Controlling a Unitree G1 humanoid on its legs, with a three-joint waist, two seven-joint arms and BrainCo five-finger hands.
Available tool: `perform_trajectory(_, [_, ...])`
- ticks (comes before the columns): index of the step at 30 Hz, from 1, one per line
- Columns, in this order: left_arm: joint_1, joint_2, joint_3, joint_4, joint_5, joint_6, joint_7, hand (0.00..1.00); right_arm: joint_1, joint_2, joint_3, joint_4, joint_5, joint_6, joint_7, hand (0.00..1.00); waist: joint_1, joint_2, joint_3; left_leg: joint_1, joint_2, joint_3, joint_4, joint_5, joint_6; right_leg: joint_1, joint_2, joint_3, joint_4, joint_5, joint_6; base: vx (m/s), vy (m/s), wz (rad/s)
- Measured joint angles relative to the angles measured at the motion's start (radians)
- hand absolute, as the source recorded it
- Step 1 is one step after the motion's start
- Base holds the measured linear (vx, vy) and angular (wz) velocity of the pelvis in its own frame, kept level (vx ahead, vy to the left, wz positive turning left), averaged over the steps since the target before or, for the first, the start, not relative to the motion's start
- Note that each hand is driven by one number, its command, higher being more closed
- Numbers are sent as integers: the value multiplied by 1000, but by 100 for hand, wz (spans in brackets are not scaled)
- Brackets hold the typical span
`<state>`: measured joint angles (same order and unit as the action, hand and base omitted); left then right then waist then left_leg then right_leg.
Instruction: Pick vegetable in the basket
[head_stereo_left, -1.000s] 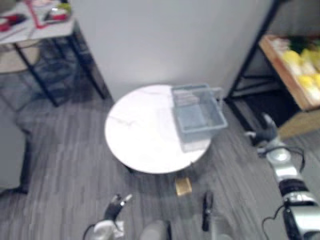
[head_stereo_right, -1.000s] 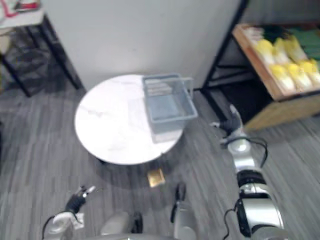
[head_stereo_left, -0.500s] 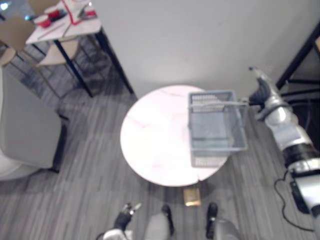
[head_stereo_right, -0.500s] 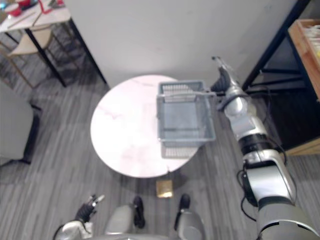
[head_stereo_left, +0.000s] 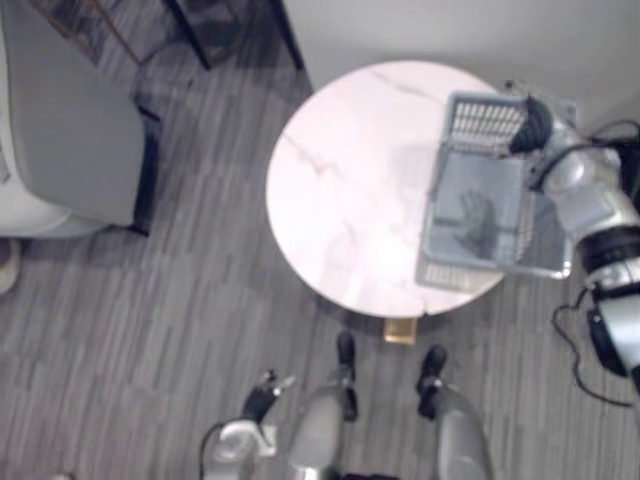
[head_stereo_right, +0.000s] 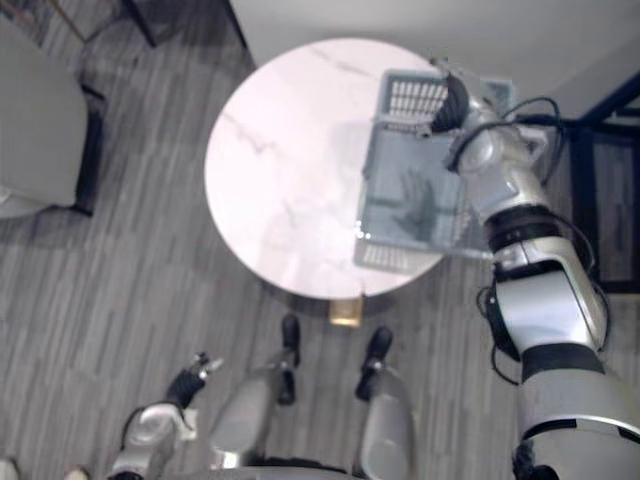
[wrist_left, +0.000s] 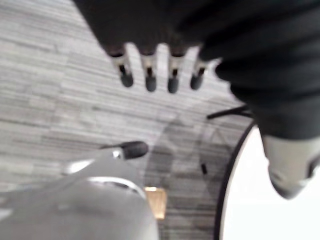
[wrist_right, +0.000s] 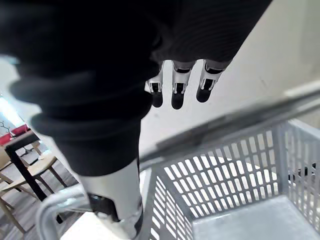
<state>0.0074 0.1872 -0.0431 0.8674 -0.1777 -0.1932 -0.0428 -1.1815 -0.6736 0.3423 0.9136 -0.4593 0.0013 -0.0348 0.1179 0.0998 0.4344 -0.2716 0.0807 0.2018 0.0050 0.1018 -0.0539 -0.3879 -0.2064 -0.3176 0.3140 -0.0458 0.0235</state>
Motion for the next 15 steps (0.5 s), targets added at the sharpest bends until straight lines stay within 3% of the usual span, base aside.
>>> perform_trajectory(4, [-40,0,-29,-10,-1,-6,4,0,-58,-33,23,1,-21,54,11,0,2,37,20,-39,-6,-2,-40,33,3,-58,-6,-5,13,-2,-2,-56,-4,7])
perform_trajectory(5, [-45,0,-34,-10,-2,-8,5,0,-84,-46,24,7,-21,67,27,100,0,45,24,-39,-8,-1,-67,50,-1,-72,-7,-5,16,-2,-2,-45,-3,5])
perform_trajectory(10, [-40,1,-62,-16,-5,-14,9,0,-81,-101,20,6,-12,82,58,100,3,55,28,-38,-11,3,-97,72,-1,-82,-9,-7,15,-1,-1,-12,-2,3])
perform_trajectory(15, [-40,5,-77,-35,-5,-38,9,0,-77,-104,18,7,-13,40,80,100,-2,55,27,-31,-14,14,-99,74,2,-70,-5,2,-19,15,10,31,14,-6])
